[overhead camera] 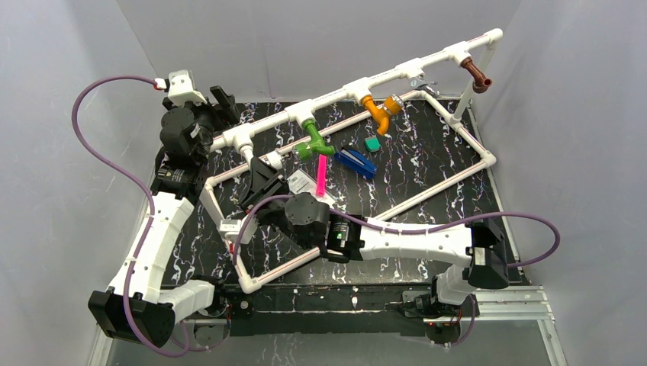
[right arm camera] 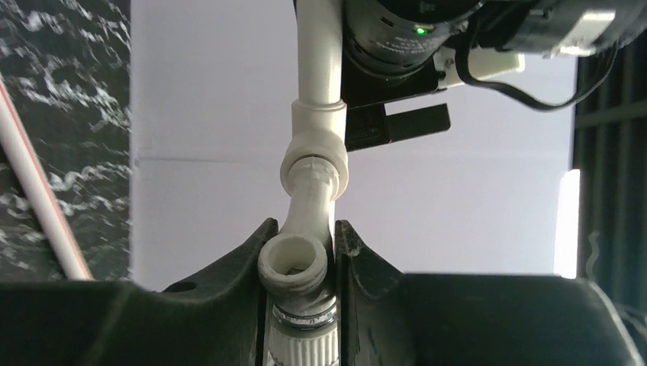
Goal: Install the water faucets
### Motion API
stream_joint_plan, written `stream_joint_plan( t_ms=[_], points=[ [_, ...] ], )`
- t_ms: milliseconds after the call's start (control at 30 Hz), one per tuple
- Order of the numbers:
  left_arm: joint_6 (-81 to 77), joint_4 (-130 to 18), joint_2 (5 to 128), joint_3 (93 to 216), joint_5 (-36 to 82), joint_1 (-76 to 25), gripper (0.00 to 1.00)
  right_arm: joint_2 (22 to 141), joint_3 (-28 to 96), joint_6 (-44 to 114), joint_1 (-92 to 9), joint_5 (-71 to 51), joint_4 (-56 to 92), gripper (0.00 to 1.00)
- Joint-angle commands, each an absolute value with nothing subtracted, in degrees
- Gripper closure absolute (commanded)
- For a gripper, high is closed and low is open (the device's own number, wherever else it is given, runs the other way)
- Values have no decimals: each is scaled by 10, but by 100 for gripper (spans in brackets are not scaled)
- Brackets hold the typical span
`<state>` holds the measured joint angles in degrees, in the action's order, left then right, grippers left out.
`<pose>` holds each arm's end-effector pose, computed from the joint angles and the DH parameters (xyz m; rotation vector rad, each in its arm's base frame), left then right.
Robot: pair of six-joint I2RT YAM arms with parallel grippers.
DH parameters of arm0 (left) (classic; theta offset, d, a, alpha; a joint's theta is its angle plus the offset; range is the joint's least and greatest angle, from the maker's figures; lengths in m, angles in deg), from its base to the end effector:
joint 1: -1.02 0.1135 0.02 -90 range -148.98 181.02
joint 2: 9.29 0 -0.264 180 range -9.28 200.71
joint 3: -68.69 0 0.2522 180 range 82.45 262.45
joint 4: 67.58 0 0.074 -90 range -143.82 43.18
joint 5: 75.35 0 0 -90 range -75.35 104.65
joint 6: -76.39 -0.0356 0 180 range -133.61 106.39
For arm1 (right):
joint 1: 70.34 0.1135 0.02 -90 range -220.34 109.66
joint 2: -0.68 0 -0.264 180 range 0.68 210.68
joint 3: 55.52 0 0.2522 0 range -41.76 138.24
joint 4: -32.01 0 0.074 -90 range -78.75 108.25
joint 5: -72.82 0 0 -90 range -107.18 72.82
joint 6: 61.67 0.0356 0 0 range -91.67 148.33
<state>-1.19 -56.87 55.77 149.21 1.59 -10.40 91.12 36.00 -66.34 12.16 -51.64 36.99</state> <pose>0.2565 -0.0436 0.4291 -0.1971 1.4792 -0.1665 0.0692 0.3711 0.3932 -1.4185 0.5286 -0.6100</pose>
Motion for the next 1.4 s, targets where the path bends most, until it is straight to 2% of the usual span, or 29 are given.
stream_joint_plan(
  t_ms=[0,433,800,900,1133,1167,1300,1367],
  points=[
    [-13,-369,624,1412,10,-97,21,925,359,-492,117,-536,453,99],
    [-12,-369,624,1412,14,-98,21,930,347,-10,116,-543,567,99],
    [-11,-369,620,1411,16,-98,21,926,326,300,116,-606,705,99],
    [-11,-370,620,1411,16,-98,21,934,335,310,115,-622,708,99],
    [-10,-372,617,1410,18,-98,21,936,344,201,116,-591,673,99],
    [-10,-372,617,1410,18,-98,21,935,344,185,117,-585,661,93],
    [-10,-372,615,1410,18,-98,21,925,344,108,117,-541,622,47],
    [-10,-372,616,1411,19,-98,21,915,345,72,118,-504,597,32]
  ],
)
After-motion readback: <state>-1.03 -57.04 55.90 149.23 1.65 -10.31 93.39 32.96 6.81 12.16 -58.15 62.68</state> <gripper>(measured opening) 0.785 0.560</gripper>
